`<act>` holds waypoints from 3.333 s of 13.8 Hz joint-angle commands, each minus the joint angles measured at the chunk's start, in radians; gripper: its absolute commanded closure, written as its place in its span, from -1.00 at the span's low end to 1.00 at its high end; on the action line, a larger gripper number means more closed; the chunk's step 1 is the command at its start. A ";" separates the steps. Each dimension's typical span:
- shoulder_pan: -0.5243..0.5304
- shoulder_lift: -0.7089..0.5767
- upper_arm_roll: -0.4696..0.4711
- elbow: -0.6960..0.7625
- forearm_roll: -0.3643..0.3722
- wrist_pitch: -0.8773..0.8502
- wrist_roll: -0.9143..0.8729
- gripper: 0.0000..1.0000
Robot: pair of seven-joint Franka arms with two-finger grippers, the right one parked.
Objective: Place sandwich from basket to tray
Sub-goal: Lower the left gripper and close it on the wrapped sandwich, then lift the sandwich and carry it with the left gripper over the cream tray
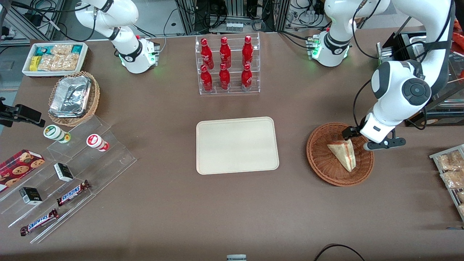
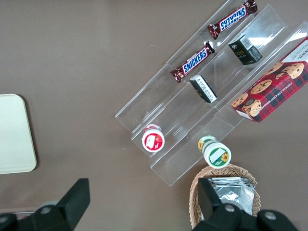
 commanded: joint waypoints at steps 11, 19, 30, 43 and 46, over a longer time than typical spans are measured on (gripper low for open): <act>-0.008 0.165 -0.006 0.010 0.001 0.157 -0.486 -1.00; -0.007 0.203 -0.006 0.001 0.005 0.180 -0.479 1.00; -0.103 0.185 -0.017 0.318 0.042 -0.313 -0.417 1.00; -0.434 0.334 -0.026 0.519 -0.030 -0.321 -0.432 1.00; -0.505 0.396 -0.026 0.586 -0.029 -0.321 -0.437 1.00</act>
